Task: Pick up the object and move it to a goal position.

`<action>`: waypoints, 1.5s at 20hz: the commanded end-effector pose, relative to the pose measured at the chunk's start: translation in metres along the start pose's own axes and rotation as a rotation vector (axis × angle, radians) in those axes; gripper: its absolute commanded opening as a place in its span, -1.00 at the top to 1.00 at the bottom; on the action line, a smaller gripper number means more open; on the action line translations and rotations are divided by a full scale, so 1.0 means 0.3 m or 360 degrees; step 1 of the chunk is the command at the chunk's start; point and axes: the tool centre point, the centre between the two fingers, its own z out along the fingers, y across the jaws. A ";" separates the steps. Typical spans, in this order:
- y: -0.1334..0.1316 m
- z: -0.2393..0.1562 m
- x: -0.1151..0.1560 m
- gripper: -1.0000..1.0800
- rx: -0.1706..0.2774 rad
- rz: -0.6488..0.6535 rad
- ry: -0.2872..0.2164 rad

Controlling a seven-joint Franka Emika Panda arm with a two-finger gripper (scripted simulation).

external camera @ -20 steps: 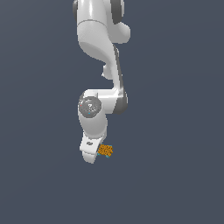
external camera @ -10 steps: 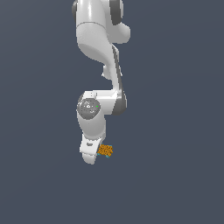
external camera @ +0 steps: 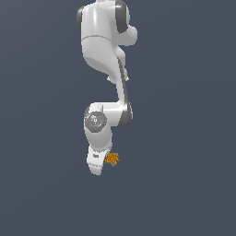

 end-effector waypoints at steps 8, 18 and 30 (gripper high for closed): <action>0.005 0.042 0.001 1.00 -0.0001 -0.0002 0.0000; 0.003 0.043 0.001 1.00 0.0000 -0.0001 0.0000; -0.079 0.036 0.074 1.00 0.0000 -0.0001 0.0000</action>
